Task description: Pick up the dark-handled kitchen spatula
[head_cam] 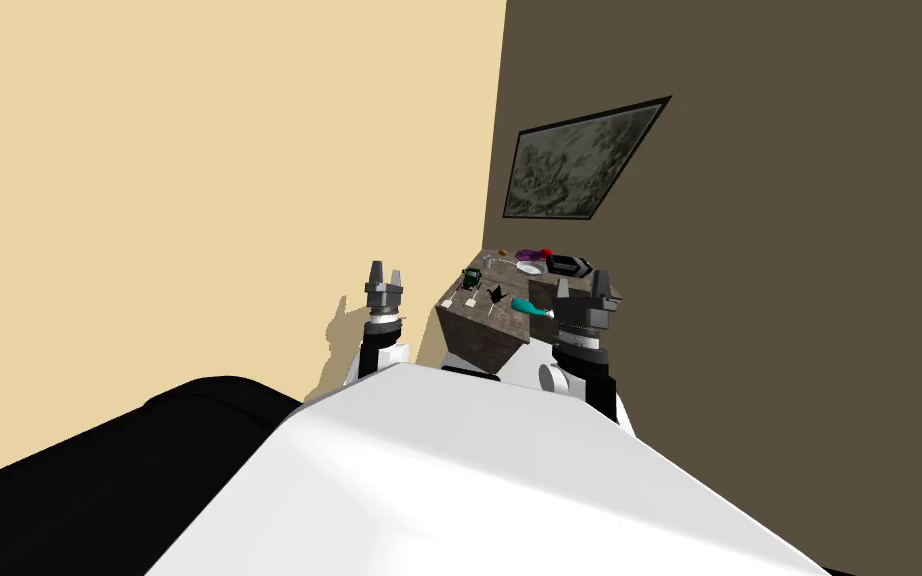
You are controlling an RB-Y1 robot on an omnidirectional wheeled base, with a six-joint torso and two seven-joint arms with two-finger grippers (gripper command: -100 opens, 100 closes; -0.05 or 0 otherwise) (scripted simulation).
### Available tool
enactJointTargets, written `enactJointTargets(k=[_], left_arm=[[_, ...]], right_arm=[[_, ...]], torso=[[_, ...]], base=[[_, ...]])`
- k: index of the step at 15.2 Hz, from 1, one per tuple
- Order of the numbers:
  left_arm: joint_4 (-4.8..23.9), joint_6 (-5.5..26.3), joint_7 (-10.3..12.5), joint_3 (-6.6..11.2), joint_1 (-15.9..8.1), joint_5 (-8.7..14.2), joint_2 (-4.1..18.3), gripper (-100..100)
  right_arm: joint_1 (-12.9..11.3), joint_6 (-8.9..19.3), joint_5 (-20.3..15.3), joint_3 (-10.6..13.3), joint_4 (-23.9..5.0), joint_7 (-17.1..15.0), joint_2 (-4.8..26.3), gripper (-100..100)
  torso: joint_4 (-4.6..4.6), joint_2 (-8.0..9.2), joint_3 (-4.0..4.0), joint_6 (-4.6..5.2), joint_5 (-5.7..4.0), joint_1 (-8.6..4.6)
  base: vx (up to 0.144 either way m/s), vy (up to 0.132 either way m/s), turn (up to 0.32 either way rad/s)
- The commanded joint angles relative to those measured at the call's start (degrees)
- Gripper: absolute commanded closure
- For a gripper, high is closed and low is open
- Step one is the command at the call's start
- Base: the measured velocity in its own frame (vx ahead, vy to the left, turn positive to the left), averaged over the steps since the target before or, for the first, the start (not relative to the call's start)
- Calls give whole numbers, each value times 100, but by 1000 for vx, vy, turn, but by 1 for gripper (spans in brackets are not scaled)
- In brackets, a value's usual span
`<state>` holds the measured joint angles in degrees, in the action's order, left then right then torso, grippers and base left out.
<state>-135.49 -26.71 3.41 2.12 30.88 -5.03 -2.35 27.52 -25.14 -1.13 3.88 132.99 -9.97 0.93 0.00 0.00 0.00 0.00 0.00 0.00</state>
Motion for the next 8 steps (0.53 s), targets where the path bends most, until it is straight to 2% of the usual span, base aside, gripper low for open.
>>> enactJointTargets(k=[1,2,3,4,6,7,8], left_arm=[[41,78,83,12,-51,-28,286,-100],[41,78,83,12,-51,-28,297,-100],[83,158,168,24,-103,-55,484,-100],[83,158,168,24,-103,-55,491,-100],[208,394,417,60,-254,-133,806,-100],[208,394,417,60,-254,-133,833,-100],[289,547,578,85,-352,-181,969,-100]], right_arm=[[0,0,0,0,0,0,0,0],[0,0,0,0,0,0,0,0],[0,0,0,0,0,0,0,0],[0,0,0,0,0,0,0,0],[0,0,0,0,0,0,0,0],[-1,0,0,0,0,0,0,0],[0,0,0,0,0,0,0,0]], torso=[[0,0,0,0,0,0],[0,1,0,1,0,1],[0,2,1,1,0,1],[1,3,2,1,0,1],[1,5,2,2,0,1],[1,6,3,2,0,1],[1,7,4,1,0,0]], base=[[-5,-3,-30],[-8,-3,-31],[-11,-5,-36],[-13,-3,-32],[-18,-4,-66],[-22,-5,-68],[-25,-5,-76]])
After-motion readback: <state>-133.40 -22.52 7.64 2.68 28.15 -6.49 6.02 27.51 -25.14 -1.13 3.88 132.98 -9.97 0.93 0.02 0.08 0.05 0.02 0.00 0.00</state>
